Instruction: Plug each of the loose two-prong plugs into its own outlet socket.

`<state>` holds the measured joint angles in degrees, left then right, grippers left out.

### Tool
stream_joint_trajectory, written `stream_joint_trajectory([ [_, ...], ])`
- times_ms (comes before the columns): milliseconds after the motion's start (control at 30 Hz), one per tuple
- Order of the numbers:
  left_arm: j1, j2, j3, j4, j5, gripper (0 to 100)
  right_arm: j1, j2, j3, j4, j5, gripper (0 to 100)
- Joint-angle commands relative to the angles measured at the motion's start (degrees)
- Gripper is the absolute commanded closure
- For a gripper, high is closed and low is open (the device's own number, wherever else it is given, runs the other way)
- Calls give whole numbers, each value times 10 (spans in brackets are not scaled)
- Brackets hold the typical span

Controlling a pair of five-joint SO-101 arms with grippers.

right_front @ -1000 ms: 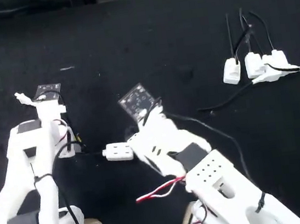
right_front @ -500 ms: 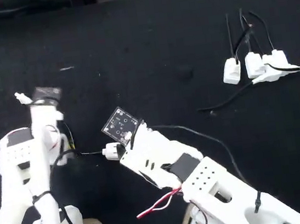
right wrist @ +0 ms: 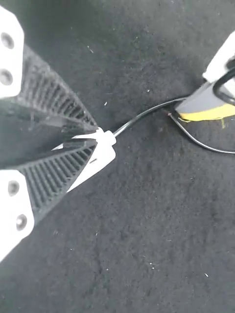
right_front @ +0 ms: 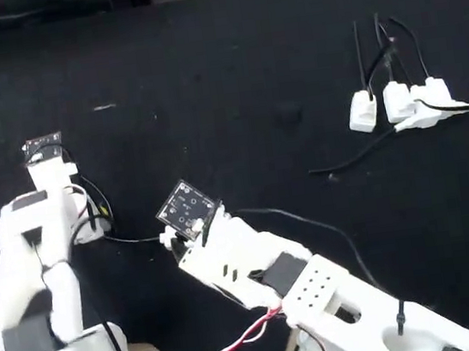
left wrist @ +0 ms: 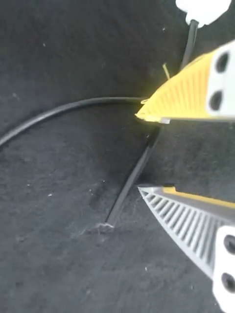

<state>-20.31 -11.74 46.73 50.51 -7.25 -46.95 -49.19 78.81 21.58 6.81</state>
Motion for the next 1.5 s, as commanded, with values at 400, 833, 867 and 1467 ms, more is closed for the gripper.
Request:
stream_joint_trajectory([
  [400,-16,-56,-79,212,-111,788,-7,-13,-7,-17,-6,984],
  [833,-51,-113,-21,46,16,787,37,136,-90,-18,-5,984],
  [867,-42,-110,-9,28,20,787,37,156,-101,-18,-5,984],
  [1467,-20,-76,35,-72,127,787,149,246,-237,138,-66,987],
])
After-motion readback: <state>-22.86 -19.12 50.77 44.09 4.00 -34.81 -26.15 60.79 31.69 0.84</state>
